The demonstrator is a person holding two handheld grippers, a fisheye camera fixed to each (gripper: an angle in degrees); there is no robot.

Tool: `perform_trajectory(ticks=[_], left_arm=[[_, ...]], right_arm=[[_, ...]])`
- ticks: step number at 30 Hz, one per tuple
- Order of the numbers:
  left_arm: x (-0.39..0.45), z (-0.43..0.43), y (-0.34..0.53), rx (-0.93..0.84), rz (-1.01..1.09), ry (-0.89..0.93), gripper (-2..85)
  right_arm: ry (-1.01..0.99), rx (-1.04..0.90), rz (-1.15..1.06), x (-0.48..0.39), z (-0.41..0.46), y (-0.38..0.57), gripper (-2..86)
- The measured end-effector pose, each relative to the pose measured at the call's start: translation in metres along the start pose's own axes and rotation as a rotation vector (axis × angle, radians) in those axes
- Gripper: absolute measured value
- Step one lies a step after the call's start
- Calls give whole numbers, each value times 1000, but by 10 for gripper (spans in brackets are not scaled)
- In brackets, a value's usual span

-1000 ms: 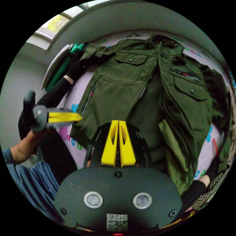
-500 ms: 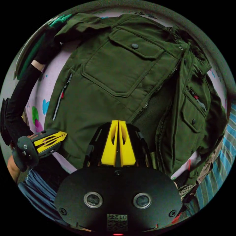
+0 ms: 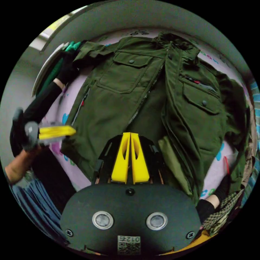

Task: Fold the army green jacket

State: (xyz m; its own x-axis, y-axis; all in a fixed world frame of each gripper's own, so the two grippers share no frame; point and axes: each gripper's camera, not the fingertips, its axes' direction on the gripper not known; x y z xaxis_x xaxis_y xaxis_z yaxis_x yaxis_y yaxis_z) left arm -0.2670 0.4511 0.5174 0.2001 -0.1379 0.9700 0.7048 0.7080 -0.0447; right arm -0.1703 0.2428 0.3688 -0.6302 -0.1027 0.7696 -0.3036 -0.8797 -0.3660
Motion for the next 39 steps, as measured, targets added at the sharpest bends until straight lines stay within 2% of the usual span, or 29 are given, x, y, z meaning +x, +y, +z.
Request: perform_trajectory(ticks=[4, 6, 11, 17, 22, 24, 26, 29, 34, 39], left_arm=[[-28, -25, -49, 63, -60, 127, 9], [-44, -31, -94, 87, -82, 203, 12], [-68, -22, -185, 76, -158, 292, 30], [-87, -4, -273, 23, -222, 369, 61], [-105, 2, -323, 18, -271, 369, 80], [-114, 2, -342, 29, -301, 361, 83], [-120, 4, -356, 27, -317, 351, 83], [-122, 10, -376, 7, -315, 307, 80], [-120, 13, -403, 27, -325, 306, 54], [-97, 8, -423, 5, -248, 178, 9]], right_arm=[[167, 8, -84, 36, -45, 56, 7], [168, 25, -52, 70, -70, 75, 44], [-26, -110, 85, 199, -87, 111, 112], [-164, -200, 81, 273, -57, 129, 127], [-254, -243, 44, 305, -35, 129, 132], [-308, -255, 41, 315, -28, 128, 107], [-370, -281, 4, 320, -22, 127, 42], [-329, -295, -50, 315, -25, 127, 0], [-287, -311, -107, 301, -36, 130, -9], [-281, -307, -107, 287, -44, 134, -10]])
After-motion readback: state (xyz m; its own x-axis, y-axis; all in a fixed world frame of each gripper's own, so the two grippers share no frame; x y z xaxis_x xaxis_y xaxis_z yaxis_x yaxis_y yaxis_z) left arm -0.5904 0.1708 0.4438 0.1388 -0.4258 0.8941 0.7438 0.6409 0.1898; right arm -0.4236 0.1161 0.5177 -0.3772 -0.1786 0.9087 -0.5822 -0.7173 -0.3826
